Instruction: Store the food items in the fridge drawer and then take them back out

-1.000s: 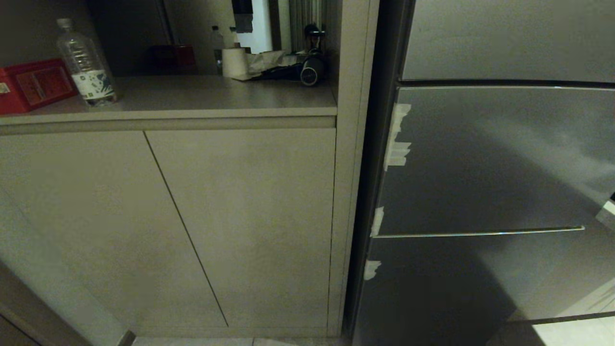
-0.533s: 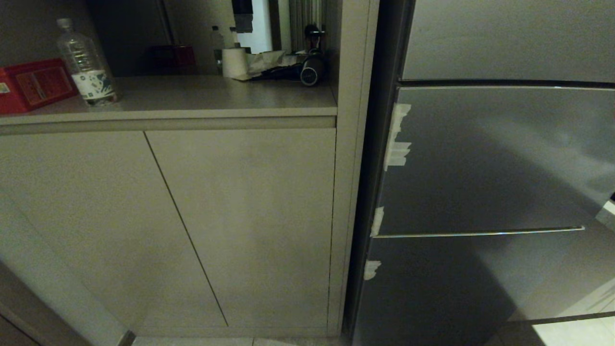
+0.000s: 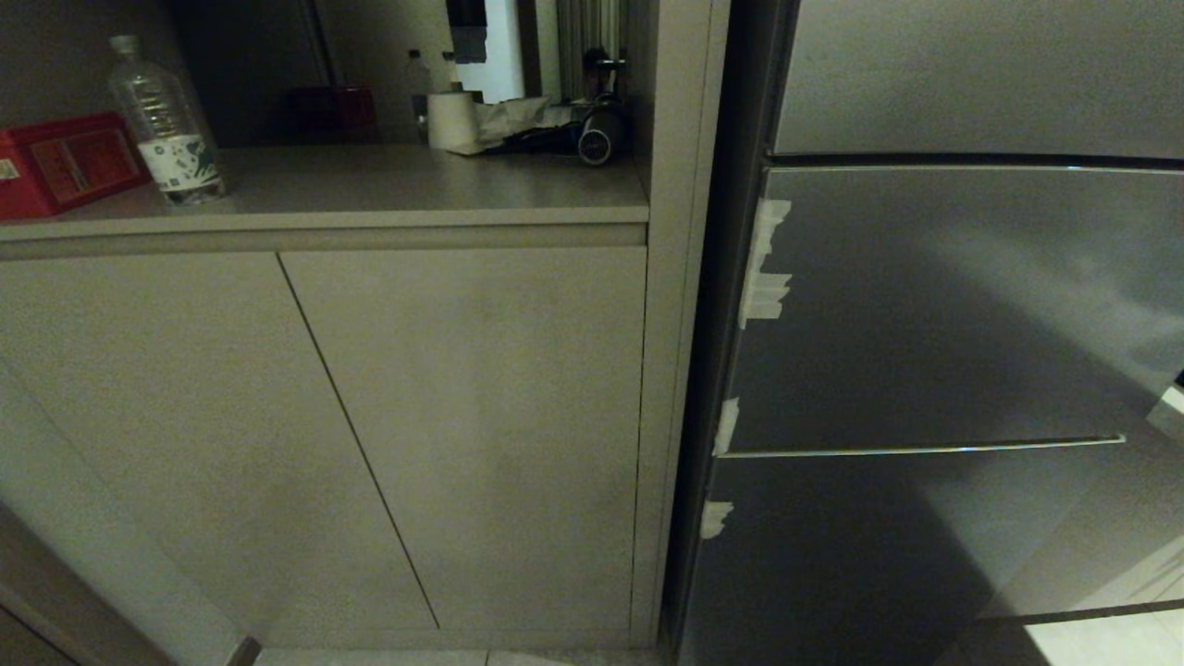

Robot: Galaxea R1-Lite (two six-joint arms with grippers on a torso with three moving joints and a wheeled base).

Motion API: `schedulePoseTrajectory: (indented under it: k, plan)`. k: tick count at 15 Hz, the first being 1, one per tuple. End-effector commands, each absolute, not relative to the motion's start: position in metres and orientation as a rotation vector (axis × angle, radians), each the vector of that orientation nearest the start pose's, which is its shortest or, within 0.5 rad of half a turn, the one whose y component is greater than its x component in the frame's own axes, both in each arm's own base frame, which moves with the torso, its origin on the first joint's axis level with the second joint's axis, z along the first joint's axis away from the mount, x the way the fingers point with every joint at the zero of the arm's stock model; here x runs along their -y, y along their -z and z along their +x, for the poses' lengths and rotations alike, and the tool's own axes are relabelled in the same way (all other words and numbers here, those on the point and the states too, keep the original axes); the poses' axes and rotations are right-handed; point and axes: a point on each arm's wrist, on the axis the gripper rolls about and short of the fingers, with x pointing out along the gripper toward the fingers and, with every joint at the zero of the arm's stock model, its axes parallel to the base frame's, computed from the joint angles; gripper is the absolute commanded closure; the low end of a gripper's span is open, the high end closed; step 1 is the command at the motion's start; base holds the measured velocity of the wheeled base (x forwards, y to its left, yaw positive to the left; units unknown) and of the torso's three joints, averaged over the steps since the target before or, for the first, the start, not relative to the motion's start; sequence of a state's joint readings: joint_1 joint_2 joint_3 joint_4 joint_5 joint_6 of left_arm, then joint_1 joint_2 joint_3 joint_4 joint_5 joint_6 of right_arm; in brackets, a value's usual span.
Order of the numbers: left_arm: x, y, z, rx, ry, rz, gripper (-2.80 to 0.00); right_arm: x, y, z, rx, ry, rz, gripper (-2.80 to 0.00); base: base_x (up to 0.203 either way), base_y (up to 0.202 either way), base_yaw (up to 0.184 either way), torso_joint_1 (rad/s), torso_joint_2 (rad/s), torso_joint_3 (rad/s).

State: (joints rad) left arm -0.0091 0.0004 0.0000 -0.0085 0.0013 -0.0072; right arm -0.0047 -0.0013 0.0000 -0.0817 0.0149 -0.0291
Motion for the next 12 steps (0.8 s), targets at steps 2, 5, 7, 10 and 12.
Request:
schedulePoseTrajectory:
  k: [2,5,7,10,12]
  plan:
    - [-0.0002,-0.0764,-0.0229,0.011,0.008,-0.008,0.00,-0.0004,-0.0754,-0.0207,0.052,-0.010,-0.030,0.00,0.000,0.000,0.000,0.000,0.00,0.000]
    - [-0.0002,-0.0764,-0.0229,0.010,0.008,-0.008,0.00,-0.0005,-0.0754,-0.0207,0.052,-0.011,-0.028,0.00,0.000,0.000,0.000,0.000,0.00,0.000]
    - [-0.0002,-0.0764,-0.0228,0.010,0.008,-0.008,0.00,-0.0004,-0.0754,-0.0207,0.052,-0.010,-0.019,0.00,0.000,0.000,0.000,0.000,0.00,0.000]
    - [-0.0002,-0.0764,-0.0229,0.011,0.008,-0.008,0.00,-0.0004,-0.0754,-0.0207,0.053,-0.010,-0.019,0.00,0.000,0.000,0.000,0.000,0.00,0.000]
    - [-0.0002,-0.0767,-0.0227,0.011,0.008,0.009,0.00,-0.0005,-0.0750,-0.0207,0.051,-0.012,-0.034,0.00,0.000,0.000,0.000,0.000,0.00,0.000]
